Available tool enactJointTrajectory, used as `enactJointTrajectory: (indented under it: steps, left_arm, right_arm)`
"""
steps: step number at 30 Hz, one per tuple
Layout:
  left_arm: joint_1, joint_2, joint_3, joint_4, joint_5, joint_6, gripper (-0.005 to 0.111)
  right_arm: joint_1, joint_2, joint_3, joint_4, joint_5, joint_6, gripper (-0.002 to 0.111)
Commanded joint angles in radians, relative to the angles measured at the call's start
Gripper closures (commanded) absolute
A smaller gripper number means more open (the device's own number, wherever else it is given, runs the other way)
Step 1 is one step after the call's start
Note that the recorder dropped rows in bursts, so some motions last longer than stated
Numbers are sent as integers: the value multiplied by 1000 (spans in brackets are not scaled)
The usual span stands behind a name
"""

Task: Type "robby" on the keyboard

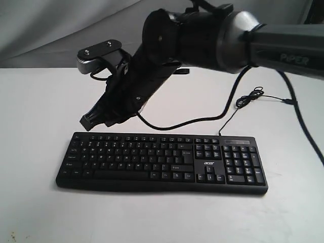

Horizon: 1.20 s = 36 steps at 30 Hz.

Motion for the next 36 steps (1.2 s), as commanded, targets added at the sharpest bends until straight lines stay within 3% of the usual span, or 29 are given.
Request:
enactJointTrajectory:
  steps: [1, 8, 36]
  left_arm:
    - [-6, -3, 4, 5, -7, -3, 107]
    - [-6, -3, 4, 5, -7, -3, 107]
    - [-6, -3, 4, 5, -7, -3, 107]
  right_arm:
    - [15, 54, -12, 16, -83, -57, 108]
    - [56, 121, -7, 46, -182, -68, 108]
    - [36, 166, 76, -9, -308, -27, 108]
